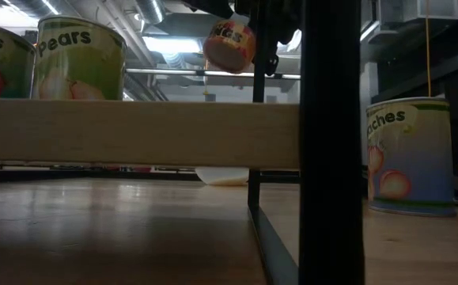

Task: Pick and place cans onto a shelf
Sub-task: Put the top yellow canned pineapple on the shelf aligned with the other green canned pear

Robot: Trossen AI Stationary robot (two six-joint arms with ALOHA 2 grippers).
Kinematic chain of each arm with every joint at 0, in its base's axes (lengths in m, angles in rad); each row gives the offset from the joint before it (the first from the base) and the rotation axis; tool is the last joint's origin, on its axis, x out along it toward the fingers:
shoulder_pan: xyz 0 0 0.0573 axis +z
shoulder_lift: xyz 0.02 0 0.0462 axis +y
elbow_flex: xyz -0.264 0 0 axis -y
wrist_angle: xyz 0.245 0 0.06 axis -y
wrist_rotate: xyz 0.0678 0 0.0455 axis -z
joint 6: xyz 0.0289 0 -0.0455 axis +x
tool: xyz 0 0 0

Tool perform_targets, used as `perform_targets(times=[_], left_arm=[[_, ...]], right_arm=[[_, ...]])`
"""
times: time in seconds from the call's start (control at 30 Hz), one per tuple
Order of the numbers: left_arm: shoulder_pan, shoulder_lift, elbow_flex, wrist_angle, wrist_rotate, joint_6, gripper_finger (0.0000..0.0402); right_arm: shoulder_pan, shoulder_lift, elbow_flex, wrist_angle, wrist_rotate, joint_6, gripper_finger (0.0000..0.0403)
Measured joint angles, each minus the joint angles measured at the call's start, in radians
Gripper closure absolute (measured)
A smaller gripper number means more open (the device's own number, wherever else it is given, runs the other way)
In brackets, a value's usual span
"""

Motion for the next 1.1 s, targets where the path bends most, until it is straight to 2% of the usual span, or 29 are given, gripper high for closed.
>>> perform_targets(times=[0.13, 0.67, 0.9, 1.1], left_arm=[[0.0, 0.0, 0.0, 0.001, 0.0, 0.0, 0.029], [0.012, 0.0, 0.0, 0.017, -0.039, -0.003, 0.029], [0.049, 0.0, 0.002, -0.017, 0.11, -0.053, 0.029], [0.067, 0.0, 0.002, -0.028, 0.164, -0.052, 0.029]], right_arm=[[0.0, 0.0, 0.0, 0.009, -0.054, 0.0, 0.0386], [0.0, 0.0, 0.0, 0.022, -0.08, -0.039, 0.0386], [0.0, 0.0, 0.0, 0.02, -0.084, -0.056, 0.0386], [0.0, 0.0, 0.0, 0.019, -0.085, -0.026, 0.0385]])
